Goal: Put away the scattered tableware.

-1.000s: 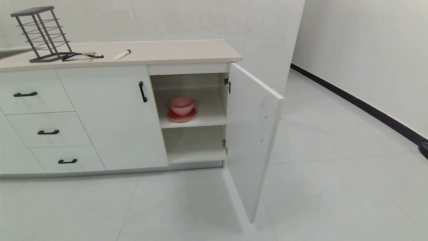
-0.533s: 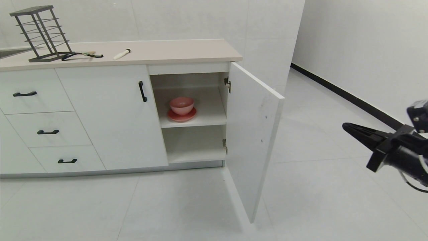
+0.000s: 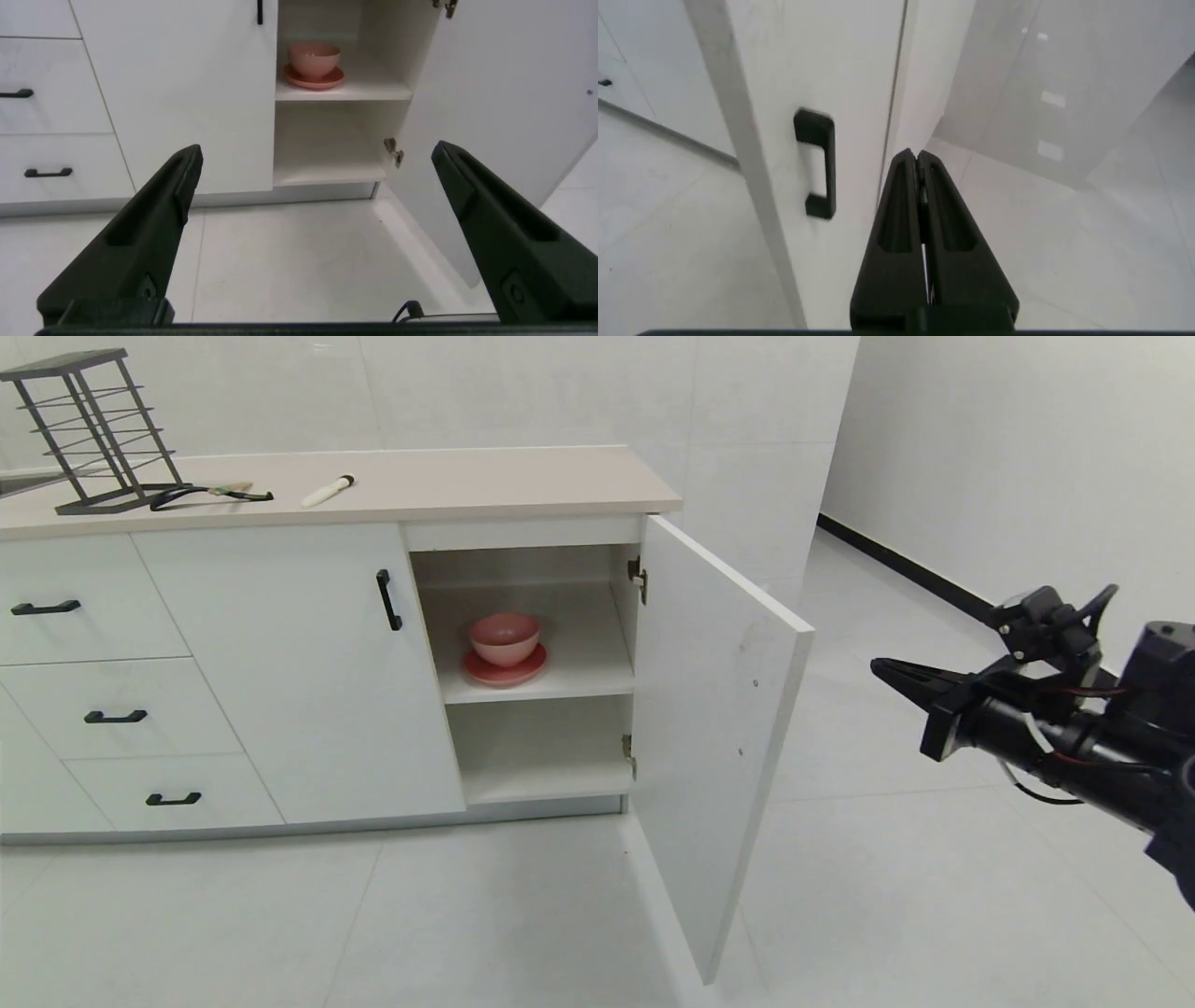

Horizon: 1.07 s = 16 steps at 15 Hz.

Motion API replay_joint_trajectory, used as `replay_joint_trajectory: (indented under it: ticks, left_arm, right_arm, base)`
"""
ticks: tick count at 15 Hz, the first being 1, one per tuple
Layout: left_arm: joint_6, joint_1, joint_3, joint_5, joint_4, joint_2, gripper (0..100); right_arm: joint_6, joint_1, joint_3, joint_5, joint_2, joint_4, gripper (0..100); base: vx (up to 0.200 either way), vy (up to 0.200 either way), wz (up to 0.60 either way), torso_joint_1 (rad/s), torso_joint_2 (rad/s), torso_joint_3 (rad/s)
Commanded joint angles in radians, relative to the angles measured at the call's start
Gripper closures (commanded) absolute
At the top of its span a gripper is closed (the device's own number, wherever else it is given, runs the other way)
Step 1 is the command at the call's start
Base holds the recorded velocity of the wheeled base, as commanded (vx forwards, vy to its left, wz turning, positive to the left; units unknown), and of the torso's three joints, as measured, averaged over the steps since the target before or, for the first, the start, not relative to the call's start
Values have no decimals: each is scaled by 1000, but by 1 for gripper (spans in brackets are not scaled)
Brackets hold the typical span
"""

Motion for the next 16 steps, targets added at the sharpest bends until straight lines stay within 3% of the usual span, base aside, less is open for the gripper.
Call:
replay_joint_trajectory:
  ticks: [1,11,16]
  left_arm:
    - [0,0,0,0,-1,0,0]
    - [3,0,0,0,-1,0,0]
    - [-2,0,0,1,-1,0,0]
  right_arm:
    - [5,14,-107,0,114,-4,100]
    - [20,83,-336,1,340,-65,100]
    - [20,120,-336,5,349,-66,100]
  base:
    - [0,0,0,0,0,0]
    - [0,0,0,0,0,0]
    - [0,0,0,0,0,0]
